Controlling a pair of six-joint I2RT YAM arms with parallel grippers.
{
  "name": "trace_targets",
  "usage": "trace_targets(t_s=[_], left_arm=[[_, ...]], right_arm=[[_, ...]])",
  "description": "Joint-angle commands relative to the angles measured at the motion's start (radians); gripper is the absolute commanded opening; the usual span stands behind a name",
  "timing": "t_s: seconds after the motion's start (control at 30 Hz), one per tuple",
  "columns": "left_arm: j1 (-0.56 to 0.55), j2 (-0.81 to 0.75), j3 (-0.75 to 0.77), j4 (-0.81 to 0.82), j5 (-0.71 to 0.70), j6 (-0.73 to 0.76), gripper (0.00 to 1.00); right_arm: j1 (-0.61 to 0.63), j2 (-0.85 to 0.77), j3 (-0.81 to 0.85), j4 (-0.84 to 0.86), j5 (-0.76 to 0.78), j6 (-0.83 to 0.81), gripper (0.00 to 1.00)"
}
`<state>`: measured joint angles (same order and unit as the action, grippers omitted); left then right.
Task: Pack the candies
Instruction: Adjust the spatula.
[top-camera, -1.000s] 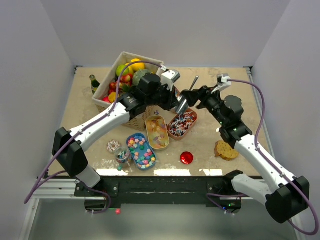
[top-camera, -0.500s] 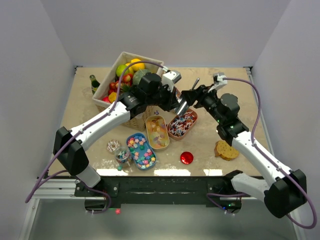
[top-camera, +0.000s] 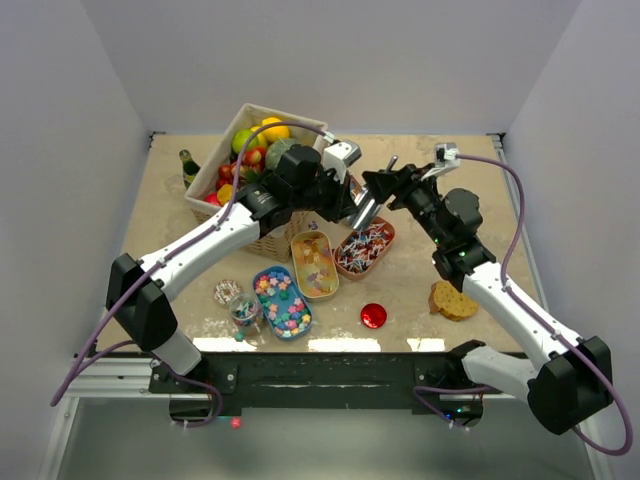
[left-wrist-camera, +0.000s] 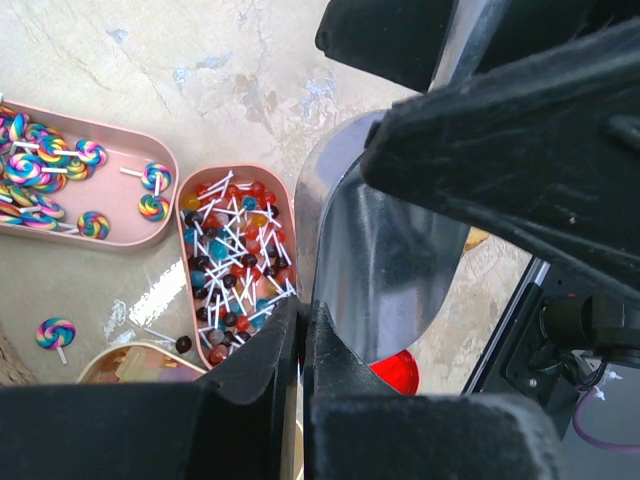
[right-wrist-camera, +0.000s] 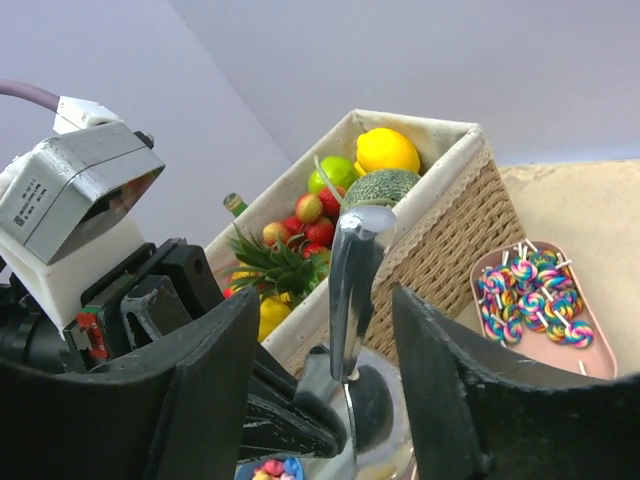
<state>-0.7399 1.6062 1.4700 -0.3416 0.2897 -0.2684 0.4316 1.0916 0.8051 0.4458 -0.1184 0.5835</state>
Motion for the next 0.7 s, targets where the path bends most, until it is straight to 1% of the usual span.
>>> trace_targets(t_s=[0.0,0.07,0.1,0.13,0.23,0.33,0.37,0.47,0.57,0.67], left_arm=[[-0.001,-0.017,0.024,0.019,0.008,0.023,0.0],[-0.001,-0.017,0.026,0.019,0.008,0.021,0.0],[-0.001,-0.017,0.027,0.018,0.002,0.021,0.0],[-0.001,-0.017,0.029,0.018,0.0,0.021,0.0],[-0.001,-0.019,0.041,0.007,-0.015,0.02,0.0],[-0.001,-0.026,0.046,-0.002,-0.035,0.017,0.47],[-0.001,-0.032,0.043,-0.002,-0.053,0.017,0.66],[-0.001,-0.049,0.041,-0.007,-0.087,0.017,0.85],[-0.001,-0.055,0.032,-0.014,-0.125,0.011,0.9],[0.0,-0.046,0.012,-0.023,-0.149,0.001,0.91]], right_arm=[[0.001,-0.006,0.017,0.035,0.016,0.016,0.39],[0.001,0.017,0.026,0.022,0.0,0.016,0.2],[0.002,0.024,0.029,0.008,-0.003,0.016,0.04],[0.002,0.028,0.031,0.001,0.0,0.018,0.0],[0.001,0.028,0.02,-0.004,0.017,0.019,0.0],[-0.005,0.027,-0.003,0.001,0.046,0.027,0.0],[-0.017,0.024,-0.03,0.011,0.066,0.033,0.0],[-0.062,0.024,-0.091,0.053,0.104,0.07,0.0],[-0.089,0.031,-0.148,0.076,0.163,0.09,0.0],[-0.093,0.047,-0.184,0.09,0.268,0.079,0.0]])
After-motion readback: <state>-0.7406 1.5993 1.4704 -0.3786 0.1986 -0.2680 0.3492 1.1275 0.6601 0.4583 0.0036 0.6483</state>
